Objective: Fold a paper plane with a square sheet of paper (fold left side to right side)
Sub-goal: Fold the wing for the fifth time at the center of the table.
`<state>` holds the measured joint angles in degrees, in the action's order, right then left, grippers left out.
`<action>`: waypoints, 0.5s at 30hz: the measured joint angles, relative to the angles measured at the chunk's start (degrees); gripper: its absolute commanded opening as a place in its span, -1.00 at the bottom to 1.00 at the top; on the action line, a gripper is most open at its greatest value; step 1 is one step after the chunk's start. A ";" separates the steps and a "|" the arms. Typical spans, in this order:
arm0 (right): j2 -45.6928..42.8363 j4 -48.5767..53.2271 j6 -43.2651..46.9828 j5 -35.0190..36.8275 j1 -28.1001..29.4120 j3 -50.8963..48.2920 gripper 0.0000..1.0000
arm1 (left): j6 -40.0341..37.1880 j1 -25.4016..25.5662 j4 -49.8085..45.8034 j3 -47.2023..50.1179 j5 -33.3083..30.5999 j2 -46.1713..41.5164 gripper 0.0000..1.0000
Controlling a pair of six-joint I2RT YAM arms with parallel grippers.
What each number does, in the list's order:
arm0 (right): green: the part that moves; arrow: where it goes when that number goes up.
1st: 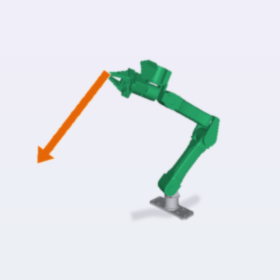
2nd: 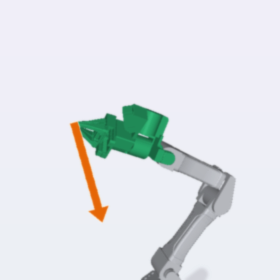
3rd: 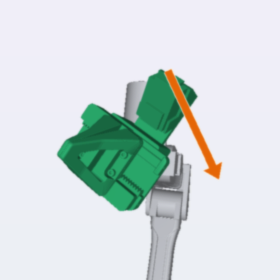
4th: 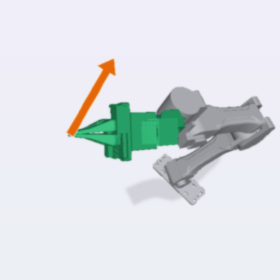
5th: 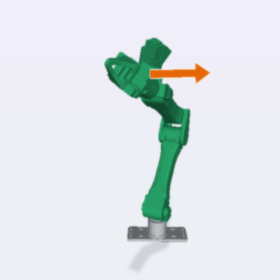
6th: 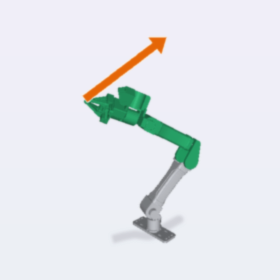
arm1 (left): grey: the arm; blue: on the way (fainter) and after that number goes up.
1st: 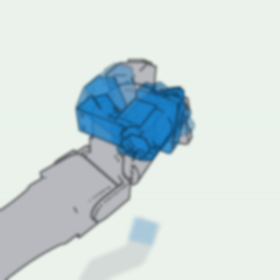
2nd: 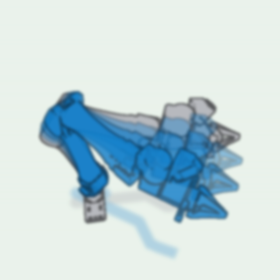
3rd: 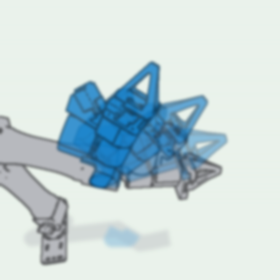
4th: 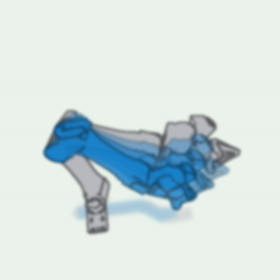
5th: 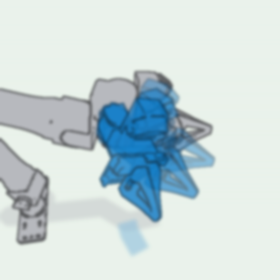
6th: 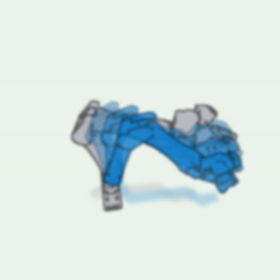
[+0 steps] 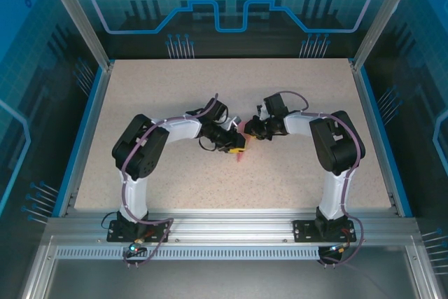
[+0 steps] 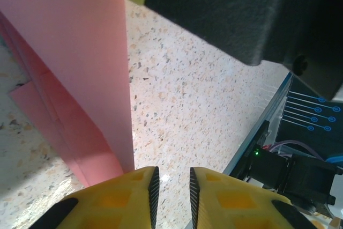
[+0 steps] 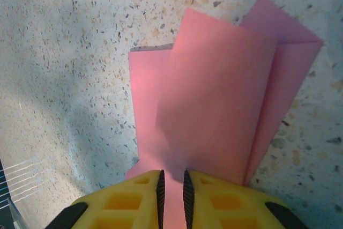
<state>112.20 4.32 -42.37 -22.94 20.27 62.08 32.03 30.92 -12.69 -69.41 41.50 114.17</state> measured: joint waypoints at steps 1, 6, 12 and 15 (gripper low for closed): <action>0.00 0.09 0.00 0.02 0.00 0.02 -0.59 | 0.00 0.00 -0.35 0.00 -0.28 0.15 -0.53; 0.02 0.17 0.00 0.02 0.00 0.07 -0.59 | 0.00 0.00 -1.75 0.00 -1.66 1.09 -0.55; 0.02 0.20 0.02 0.02 0.00 0.09 -0.59 | -0.02 0.00 -2.29 -0.22 -2.19 2.23 -0.59; 0.02 0.20 0.02 0.02 0.00 0.07 -0.59 | -0.02 0.00 -2.62 -0.33 -2.36 2.69 -0.66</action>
<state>112.22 4.51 -42.35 -22.92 20.27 62.15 32.01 30.92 -15.31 -69.73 39.13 116.86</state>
